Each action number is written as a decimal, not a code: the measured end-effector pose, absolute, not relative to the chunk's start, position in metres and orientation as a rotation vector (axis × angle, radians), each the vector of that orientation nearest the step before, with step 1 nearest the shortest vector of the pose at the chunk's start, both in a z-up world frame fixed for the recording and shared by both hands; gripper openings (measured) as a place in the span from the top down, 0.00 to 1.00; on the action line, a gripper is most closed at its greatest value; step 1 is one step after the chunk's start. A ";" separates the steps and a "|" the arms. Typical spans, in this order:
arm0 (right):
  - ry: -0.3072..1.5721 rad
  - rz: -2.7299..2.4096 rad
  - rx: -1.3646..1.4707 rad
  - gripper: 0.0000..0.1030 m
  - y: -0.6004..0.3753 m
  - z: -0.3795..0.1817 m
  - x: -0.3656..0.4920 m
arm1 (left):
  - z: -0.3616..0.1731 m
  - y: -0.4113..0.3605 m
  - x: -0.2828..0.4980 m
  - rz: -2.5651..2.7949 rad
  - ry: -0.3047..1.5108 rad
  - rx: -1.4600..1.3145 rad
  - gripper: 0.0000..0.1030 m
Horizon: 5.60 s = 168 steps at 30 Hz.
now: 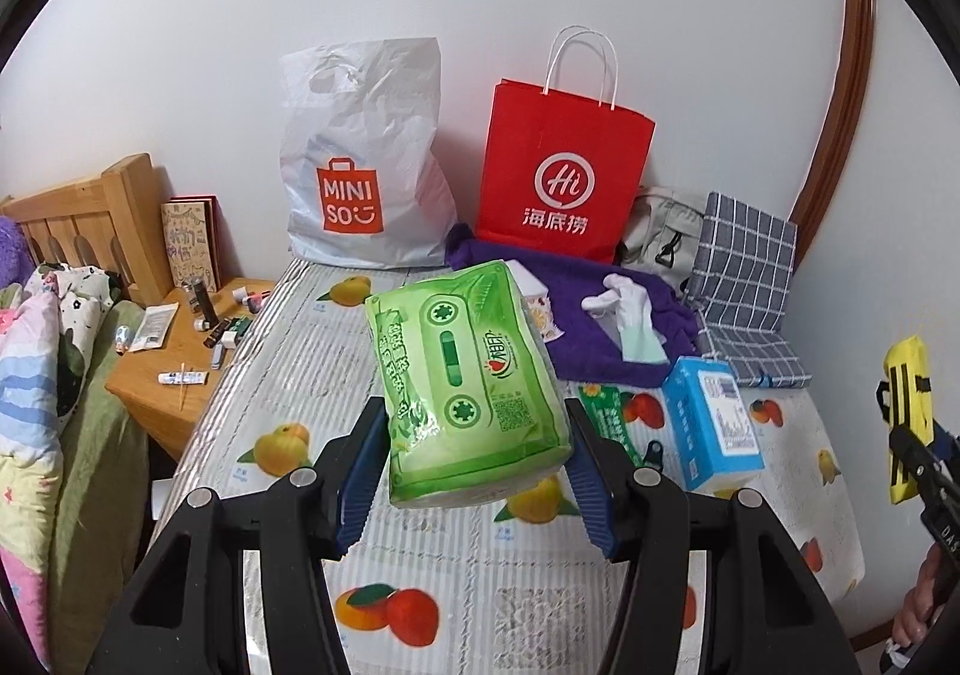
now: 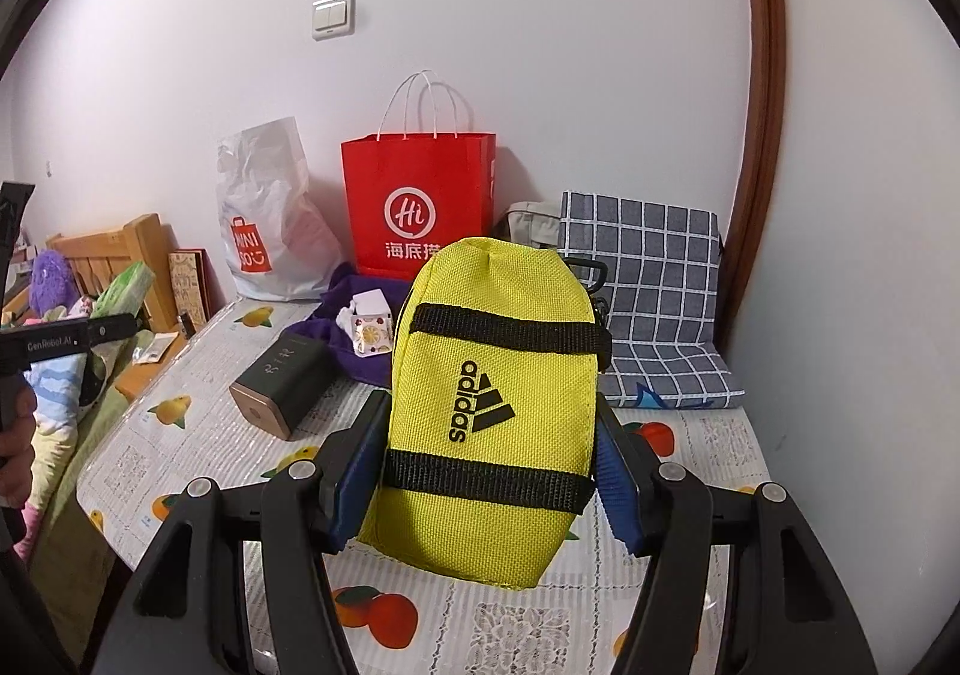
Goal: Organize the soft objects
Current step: 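Carry the pouch with the right tool while left carries the tissue pack to the towel, then lower pouch and tissue pack onto the purple towel and open both tools, then reach the right tool to the black watch strap and grasp it, then lift the watch strap with the right tool while left grasps the green snack packet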
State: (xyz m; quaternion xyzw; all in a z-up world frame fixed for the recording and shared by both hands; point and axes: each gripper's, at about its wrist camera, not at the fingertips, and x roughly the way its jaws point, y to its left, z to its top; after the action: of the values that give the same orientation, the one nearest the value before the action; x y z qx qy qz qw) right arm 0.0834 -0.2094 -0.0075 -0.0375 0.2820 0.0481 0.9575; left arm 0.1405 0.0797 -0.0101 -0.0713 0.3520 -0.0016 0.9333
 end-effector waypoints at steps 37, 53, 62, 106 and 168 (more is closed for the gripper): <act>0.587 0.166 -0.028 0.38 -0.199 -0.031 0.292 | -0.038 0.072 0.323 0.016 0.766 -0.157 0.47; 0.688 0.177 -0.009 0.38 -0.197 -0.074 0.393 | -0.097 0.042 0.419 -0.088 0.901 -0.191 0.47; 0.889 0.229 0.030 0.38 -0.201 -0.136 0.431 | -0.127 0.055 0.439 -0.066 0.989 -0.189 0.47; 0.843 0.172 0.021 0.25 -0.186 -0.106 0.367 | -0.107 0.048 0.436 -0.233 0.985 -0.213 0.33; 0.974 0.188 -0.054 0.80 -0.158 -0.225 0.158 | -0.034 0.008 0.366 -0.216 0.800 -0.073 0.33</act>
State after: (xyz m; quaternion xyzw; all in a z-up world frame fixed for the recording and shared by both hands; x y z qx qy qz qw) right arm 0.1581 -0.1575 -0.2252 -0.0258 0.4670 0.0900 0.8793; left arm 0.3665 0.0079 -0.0340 -0.0355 0.3886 -0.1050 0.9147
